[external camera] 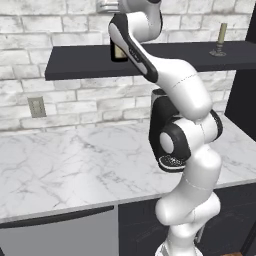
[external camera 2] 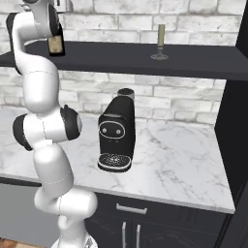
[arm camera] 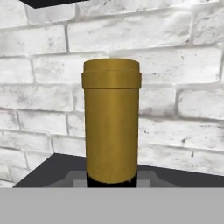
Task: Get the candle and the wine from the cabinet and move them to the dining counter.
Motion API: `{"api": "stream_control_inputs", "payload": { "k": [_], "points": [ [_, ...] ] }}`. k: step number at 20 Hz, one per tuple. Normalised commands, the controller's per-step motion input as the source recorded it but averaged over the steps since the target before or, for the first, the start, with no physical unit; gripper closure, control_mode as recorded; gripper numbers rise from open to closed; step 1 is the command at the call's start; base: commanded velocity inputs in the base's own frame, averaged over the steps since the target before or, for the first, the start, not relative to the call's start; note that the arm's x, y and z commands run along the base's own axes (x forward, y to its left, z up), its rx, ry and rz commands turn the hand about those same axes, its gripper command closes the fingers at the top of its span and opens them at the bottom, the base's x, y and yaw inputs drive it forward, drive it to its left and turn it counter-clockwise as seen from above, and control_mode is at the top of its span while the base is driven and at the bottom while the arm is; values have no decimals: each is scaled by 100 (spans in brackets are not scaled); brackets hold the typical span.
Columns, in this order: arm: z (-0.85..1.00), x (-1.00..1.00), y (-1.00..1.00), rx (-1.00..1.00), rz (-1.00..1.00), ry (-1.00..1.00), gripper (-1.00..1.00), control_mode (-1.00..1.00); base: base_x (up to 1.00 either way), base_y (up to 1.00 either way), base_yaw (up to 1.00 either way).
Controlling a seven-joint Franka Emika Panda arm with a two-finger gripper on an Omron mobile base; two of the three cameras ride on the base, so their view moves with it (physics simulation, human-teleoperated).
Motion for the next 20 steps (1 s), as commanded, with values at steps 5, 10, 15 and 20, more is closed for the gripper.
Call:
{"api": "stream_control_inputs", "payload": {
  "k": [5,10,15,20],
  "points": [
    [19,-45,-20,0,0,-8,100,-100,0,0,0],
    [11,-76,-34,0,0,-14,100,-100,0,0,0],
    [2,-83,-51,0,0,-15,100,-100,0,0,0],
    [1,-85,-54,0,-4,-5,100,-100,0,0,0]
  ]
}}
